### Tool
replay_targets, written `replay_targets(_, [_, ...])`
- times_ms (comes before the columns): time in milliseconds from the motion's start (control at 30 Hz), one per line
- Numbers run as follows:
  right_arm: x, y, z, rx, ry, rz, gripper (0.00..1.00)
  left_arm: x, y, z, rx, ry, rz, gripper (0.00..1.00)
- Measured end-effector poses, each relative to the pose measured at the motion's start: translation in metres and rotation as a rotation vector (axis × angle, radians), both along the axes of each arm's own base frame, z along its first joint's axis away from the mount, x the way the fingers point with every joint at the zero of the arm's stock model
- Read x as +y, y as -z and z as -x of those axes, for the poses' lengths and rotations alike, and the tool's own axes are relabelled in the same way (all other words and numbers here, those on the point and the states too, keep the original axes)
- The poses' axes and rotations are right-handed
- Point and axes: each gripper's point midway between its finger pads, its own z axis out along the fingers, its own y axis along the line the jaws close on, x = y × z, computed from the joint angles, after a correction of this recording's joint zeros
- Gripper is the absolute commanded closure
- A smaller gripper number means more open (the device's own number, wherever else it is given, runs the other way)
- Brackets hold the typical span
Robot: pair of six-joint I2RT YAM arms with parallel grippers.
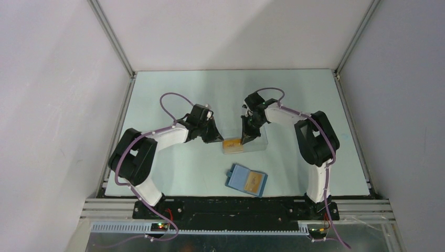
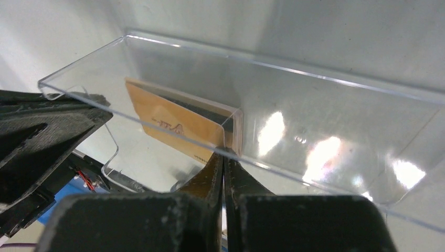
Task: Put the credit cards into the card holder
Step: Pick up the credit card from the storage box.
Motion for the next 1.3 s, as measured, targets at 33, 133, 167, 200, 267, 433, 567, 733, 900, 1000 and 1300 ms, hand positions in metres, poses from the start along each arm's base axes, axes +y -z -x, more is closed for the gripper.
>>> replay_targets(33, [0.000,-0.002,0.000,-0.004,0.000,-0.002,1.00,0.000,0.000,0.000,0.000,0.000,0.000,1.00])
replay_targets(133, [0.001,-0.007,0.001,-0.016,-0.003,-0.001,1.00,0.000,0.000,0.000,0.000,0.000,0.000,1.00])
replay_targets(167, [0.001,-0.008,0.001,-0.021,-0.004,0.002,1.00,0.000,0.000,0.000,0.000,0.000,0.000,1.00])
replay_targets(200, [0.001,-0.008,0.001,-0.025,-0.005,0.006,1.00,0.000,0.000,0.000,0.000,0.001,0.000,1.00])
replay_targets(267, [0.001,-0.007,0.002,-0.026,-0.007,0.012,1.00,0.000,0.000,0.000,0.001,0.001,0.001,1.00])
replay_targets(433, [0.002,-0.009,0.004,-0.025,-0.012,0.012,1.00,0.000,0.000,0.001,0.001,0.003,0.001,1.00])
replay_targets(567, [0.005,-0.019,0.005,-0.030,-0.014,-0.020,1.00,0.000,0.000,0.001,0.001,0.003,0.001,1.00])
replay_targets(733, [0.022,-0.051,0.006,-0.052,-0.017,-0.142,1.00,0.000,0.000,0.001,0.002,0.003,0.002,1.00])
replay_targets(900, [0.042,-0.066,0.010,-0.062,-0.047,-0.231,0.98,-0.004,0.000,0.002,0.003,0.014,0.009,1.00])
replay_targets(1000, [0.050,-0.070,0.013,-0.056,-0.057,-0.260,0.88,-0.004,0.000,0.002,0.004,0.016,0.009,1.00])
replay_targets(1300, [0.050,-0.062,0.014,-0.051,-0.053,-0.244,0.63,-0.004,0.000,0.002,0.004,0.016,0.010,1.00])
